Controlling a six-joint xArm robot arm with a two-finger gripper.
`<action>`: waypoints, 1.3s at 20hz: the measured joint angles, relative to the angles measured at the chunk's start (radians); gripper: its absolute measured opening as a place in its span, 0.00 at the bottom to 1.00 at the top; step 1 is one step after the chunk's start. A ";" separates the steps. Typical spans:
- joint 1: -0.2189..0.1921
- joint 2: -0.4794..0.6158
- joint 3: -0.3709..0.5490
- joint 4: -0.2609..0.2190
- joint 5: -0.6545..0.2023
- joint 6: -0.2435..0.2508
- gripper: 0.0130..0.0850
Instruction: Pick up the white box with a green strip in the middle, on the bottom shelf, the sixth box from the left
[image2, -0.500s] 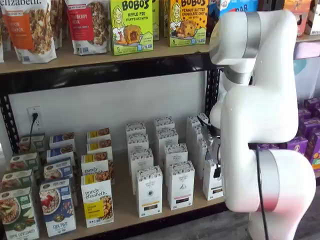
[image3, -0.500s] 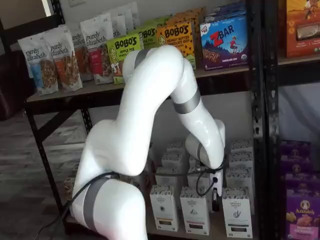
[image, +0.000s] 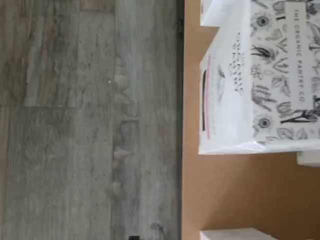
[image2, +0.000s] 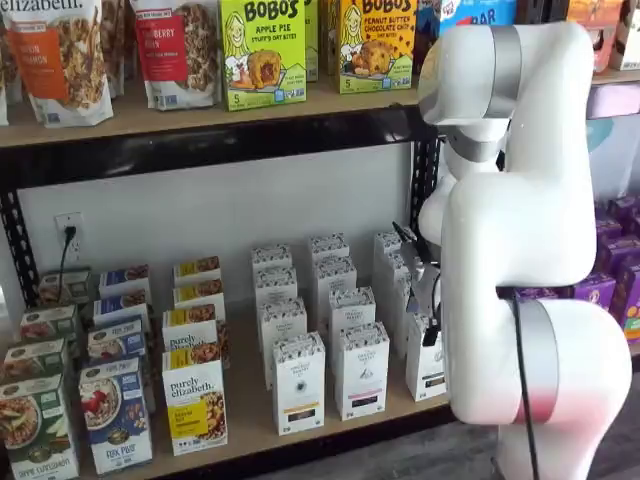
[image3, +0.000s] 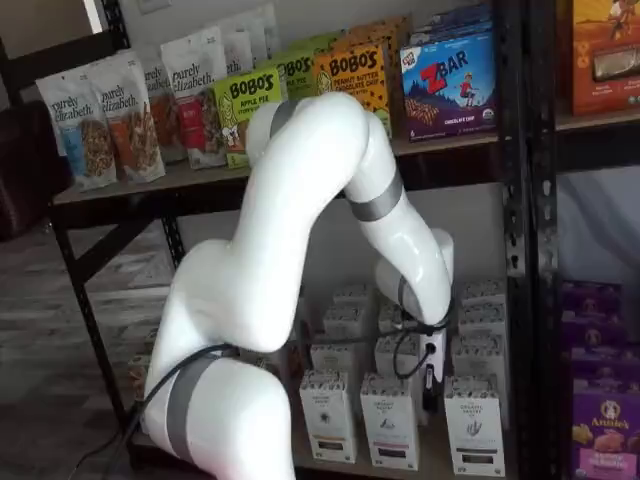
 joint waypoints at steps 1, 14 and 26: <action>-0.001 0.005 -0.007 0.007 -0.006 -0.008 1.00; -0.018 0.132 -0.186 -0.192 0.001 0.158 1.00; -0.034 0.225 -0.287 -0.388 0.016 0.317 1.00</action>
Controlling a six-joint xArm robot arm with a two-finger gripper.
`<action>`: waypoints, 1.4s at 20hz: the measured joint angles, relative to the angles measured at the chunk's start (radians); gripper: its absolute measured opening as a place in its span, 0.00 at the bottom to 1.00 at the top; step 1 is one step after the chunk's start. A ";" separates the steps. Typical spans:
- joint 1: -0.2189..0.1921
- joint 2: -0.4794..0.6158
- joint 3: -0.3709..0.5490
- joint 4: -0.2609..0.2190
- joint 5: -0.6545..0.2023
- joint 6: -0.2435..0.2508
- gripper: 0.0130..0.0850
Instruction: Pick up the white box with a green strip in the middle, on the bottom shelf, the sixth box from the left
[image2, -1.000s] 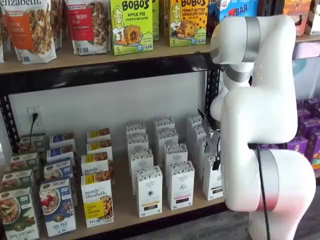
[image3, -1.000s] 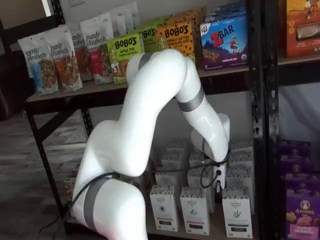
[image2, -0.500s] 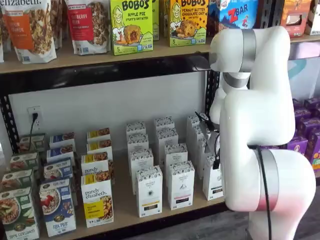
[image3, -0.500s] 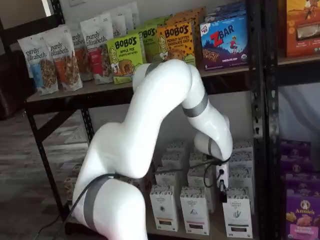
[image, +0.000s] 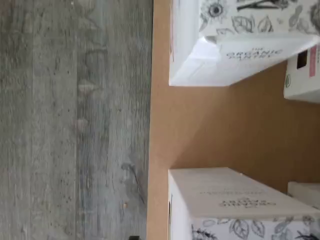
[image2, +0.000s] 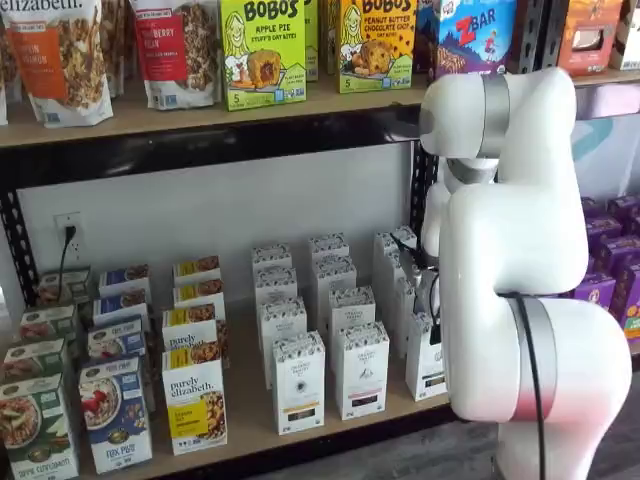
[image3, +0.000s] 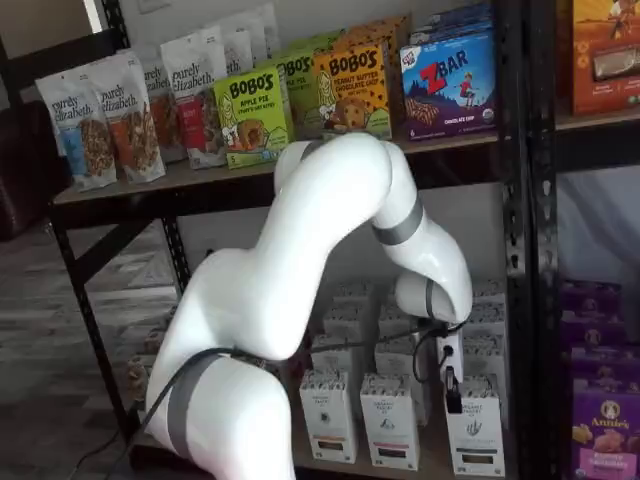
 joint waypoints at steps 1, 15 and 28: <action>0.001 0.008 -0.008 -0.019 -0.002 0.017 1.00; 0.010 0.079 -0.061 -0.207 -0.058 0.195 0.94; 0.007 0.082 -0.082 -0.209 -0.033 0.193 0.72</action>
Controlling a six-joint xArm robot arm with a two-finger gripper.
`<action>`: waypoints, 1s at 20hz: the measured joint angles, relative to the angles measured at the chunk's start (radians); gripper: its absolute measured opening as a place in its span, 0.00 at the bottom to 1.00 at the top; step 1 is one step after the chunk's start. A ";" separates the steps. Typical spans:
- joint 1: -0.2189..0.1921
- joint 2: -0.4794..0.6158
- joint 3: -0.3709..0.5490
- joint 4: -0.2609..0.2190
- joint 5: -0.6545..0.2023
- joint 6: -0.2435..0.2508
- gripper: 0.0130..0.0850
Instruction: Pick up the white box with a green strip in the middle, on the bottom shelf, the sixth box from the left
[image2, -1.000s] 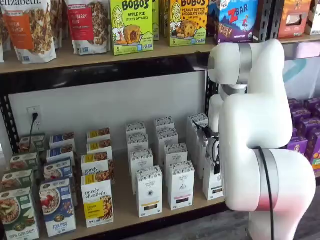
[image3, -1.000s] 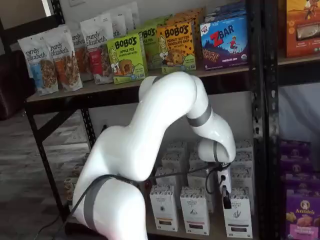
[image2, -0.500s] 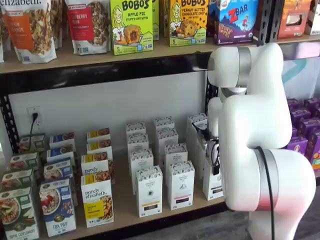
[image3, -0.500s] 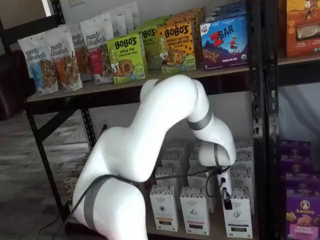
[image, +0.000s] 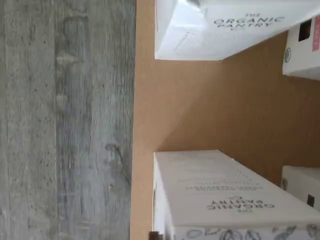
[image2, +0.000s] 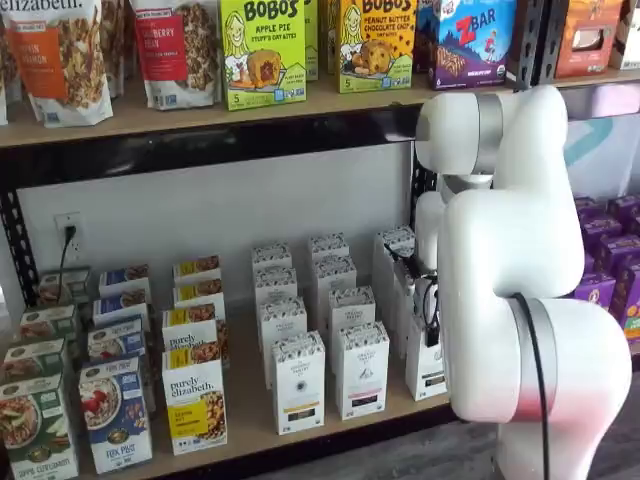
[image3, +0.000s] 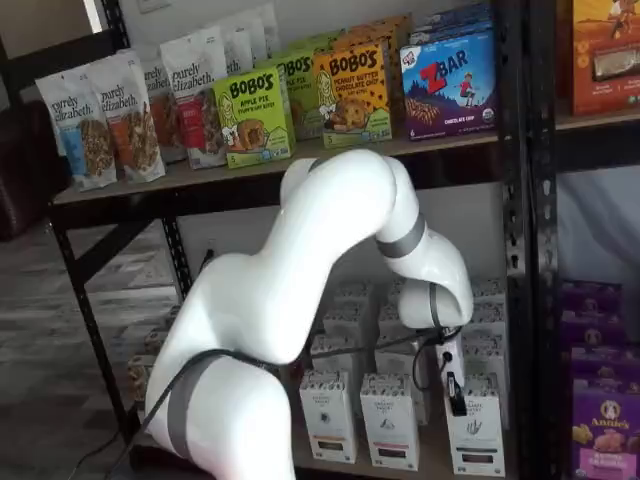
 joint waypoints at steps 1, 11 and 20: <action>0.000 0.000 -0.002 -0.008 0.005 0.007 0.67; 0.004 -0.033 0.037 -0.020 0.014 0.023 0.56; 0.014 -0.123 0.201 -0.093 -0.043 0.106 0.56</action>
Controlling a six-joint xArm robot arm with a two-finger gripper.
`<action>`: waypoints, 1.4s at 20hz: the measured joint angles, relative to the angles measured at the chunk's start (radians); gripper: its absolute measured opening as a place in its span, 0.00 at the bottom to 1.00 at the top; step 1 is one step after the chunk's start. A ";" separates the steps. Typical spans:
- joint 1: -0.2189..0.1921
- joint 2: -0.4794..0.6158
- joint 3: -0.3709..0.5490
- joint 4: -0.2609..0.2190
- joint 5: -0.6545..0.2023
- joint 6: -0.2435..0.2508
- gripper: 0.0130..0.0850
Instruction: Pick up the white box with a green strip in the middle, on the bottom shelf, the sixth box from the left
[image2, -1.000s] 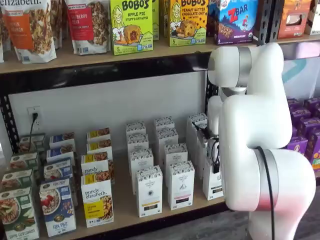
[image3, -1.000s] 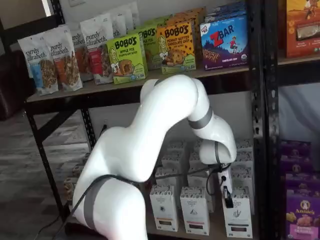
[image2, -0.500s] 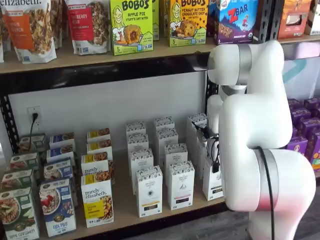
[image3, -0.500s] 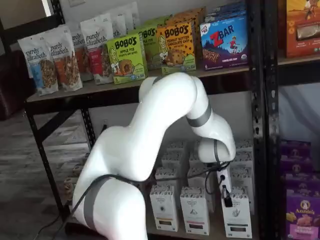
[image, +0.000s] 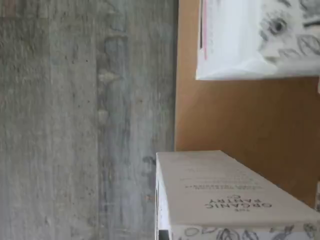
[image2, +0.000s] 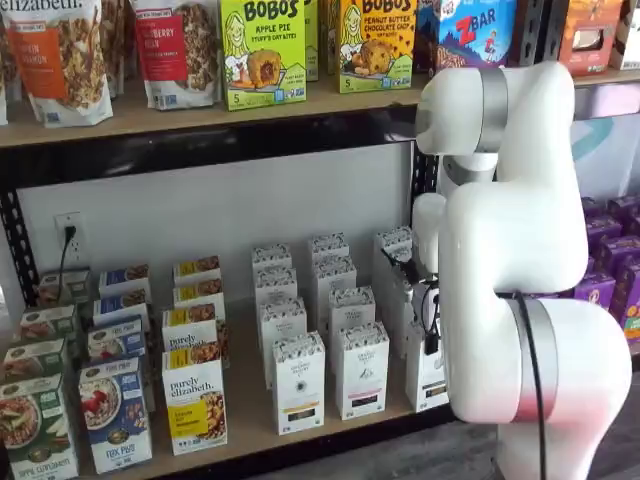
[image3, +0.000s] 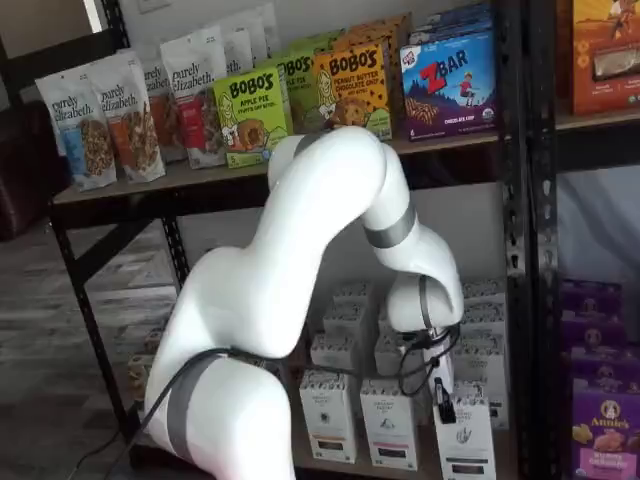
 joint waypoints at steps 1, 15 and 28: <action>0.001 -0.015 0.029 -0.020 -0.016 0.021 0.56; 0.045 -0.335 0.527 -0.114 -0.184 0.171 0.56; 0.142 -0.690 0.889 -0.008 -0.198 0.165 0.56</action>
